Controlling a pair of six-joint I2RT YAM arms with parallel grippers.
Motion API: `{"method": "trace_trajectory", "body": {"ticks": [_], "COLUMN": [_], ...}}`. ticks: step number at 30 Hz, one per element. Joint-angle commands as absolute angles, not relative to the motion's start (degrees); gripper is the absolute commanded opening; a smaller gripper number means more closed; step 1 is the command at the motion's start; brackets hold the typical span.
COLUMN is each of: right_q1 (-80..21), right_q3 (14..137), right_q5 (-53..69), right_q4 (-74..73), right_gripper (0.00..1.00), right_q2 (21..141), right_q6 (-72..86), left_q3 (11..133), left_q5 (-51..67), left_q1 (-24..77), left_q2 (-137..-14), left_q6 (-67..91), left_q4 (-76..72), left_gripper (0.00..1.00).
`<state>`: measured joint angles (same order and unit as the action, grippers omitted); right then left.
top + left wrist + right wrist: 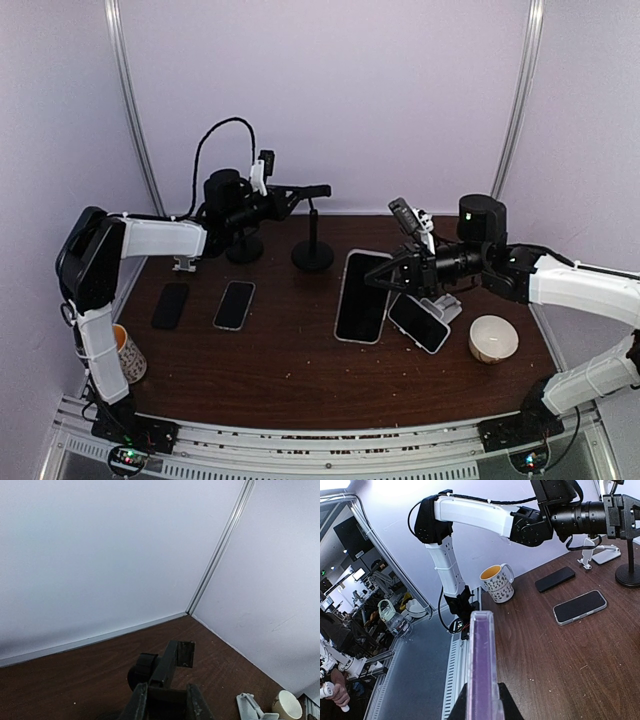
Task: Remove the phone from the phone stand
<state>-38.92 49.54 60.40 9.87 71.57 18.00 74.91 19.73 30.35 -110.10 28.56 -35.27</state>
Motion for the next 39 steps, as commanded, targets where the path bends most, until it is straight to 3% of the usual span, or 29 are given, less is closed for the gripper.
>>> {"method": "trace_trajectory", "body": {"ticks": [1,12,20,23,27,33,36,39], "right_q1": [-38.3,-37.9,-37.7,-37.7,-37.6,-37.5,-37.5,-37.5], "right_q3": [49.3,49.8,50.6,50.6,50.6,50.6,50.7,51.2], "right_q5": [60.8,61.7,61.6,61.6,61.4,60.1,59.4,58.6], "right_q4": [13.7,14.6,14.9,15.3,15.6,15.4,15.1,14.1], "right_gripper": [0.0,0.0,0.0,0.0,0.0,0.0,0.0,0.0], "right_q2": [69.9,71.8,73.6,74.0,74.1,74.6,74.9,75.4], "right_q6": [18.1,18.7,19.0,19.4,19.9,21.0,21.5,21.8], "left_q3": [81.8,91.9,90.6,89.2,88.2,85.6,84.2,82.5], "left_q5": [19.0,19.2,18.8,18.8,18.7,16.8,16.3,15.5], "left_q1": [29.2,26.2,25.8,25.8,25.8,25.8,25.8,25.8], "left_q2": [-113.4,-123.4,-125.6,-125.3,-124.7,-121.5,-119.0,-116.0], "left_q6": [26.2,27.2,28.0,28.8,29.3,28.2,26.8,25.4], "left_q4": [-43.4,-45.1,-46.1,-46.7,-46.1,-45.5,-44.6,-43.2], "left_gripper": [0.0,0.0,0.0,0.11,0.47,0.86,0.97,0.98]}}
